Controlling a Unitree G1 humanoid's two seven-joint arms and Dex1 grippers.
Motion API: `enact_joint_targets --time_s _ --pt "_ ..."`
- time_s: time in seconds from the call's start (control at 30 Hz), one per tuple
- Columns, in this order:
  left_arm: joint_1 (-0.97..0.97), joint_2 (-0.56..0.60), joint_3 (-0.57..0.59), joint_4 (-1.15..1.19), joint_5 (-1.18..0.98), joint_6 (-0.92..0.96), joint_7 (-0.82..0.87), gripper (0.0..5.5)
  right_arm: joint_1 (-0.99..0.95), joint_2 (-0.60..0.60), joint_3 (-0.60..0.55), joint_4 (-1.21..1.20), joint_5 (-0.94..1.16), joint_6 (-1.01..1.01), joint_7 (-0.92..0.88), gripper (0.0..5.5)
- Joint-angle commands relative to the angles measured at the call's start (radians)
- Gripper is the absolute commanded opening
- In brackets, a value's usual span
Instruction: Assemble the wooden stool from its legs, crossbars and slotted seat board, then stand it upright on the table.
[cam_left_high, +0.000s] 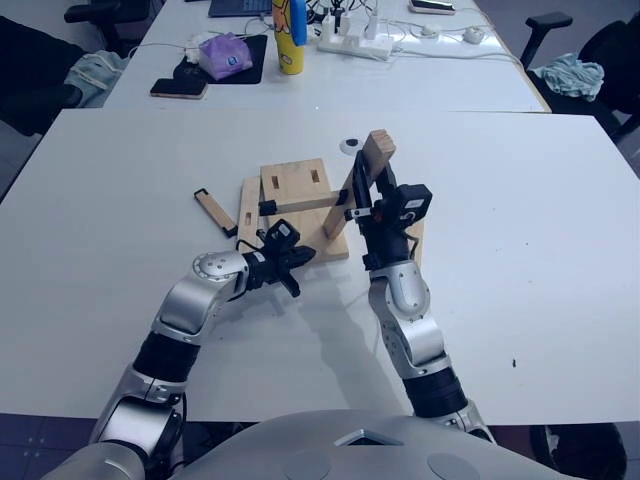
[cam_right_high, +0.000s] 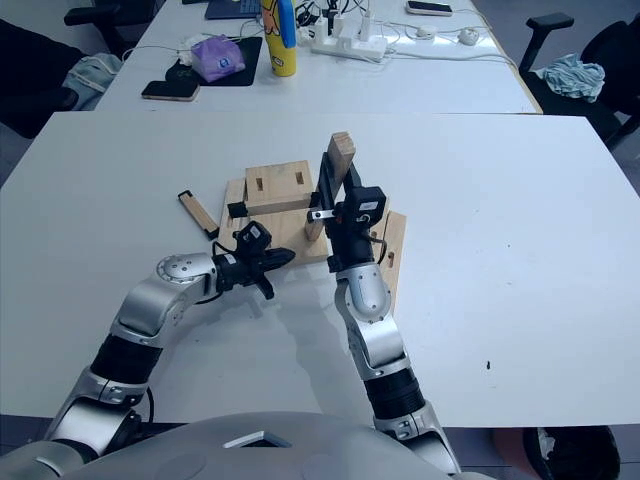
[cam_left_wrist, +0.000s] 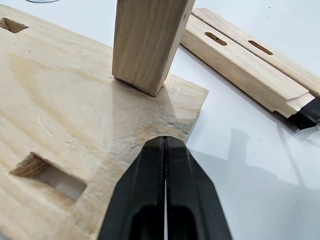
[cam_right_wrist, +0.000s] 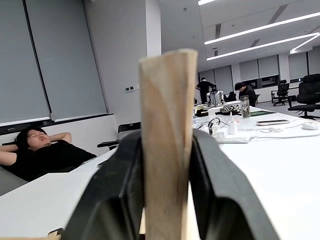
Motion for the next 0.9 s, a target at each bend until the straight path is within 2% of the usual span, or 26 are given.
enact_joint_targets --time_s 0.03,0.3,0.57,0.9 --pt "0.044 0.005 -0.023 0.034 0.008 0.052 0.011 0.00 -0.037 0.034 -0.045 0.053 0.000 0.196 -0.025 1.05" --pt "0.052 -0.005 -0.016 0.038 0.003 0.044 0.035 0.00 -0.031 0.034 -0.054 0.068 0.018 0.204 0.026 1.05" --pt "0.049 -0.007 -0.010 0.052 0.002 0.034 0.046 0.00 -0.027 0.056 -0.130 0.094 0.101 0.224 0.047 1.05" --pt "0.030 -0.014 -0.008 0.083 0.004 0.017 0.046 0.00 -0.055 0.046 -0.106 0.104 0.081 0.204 0.085 1.05"
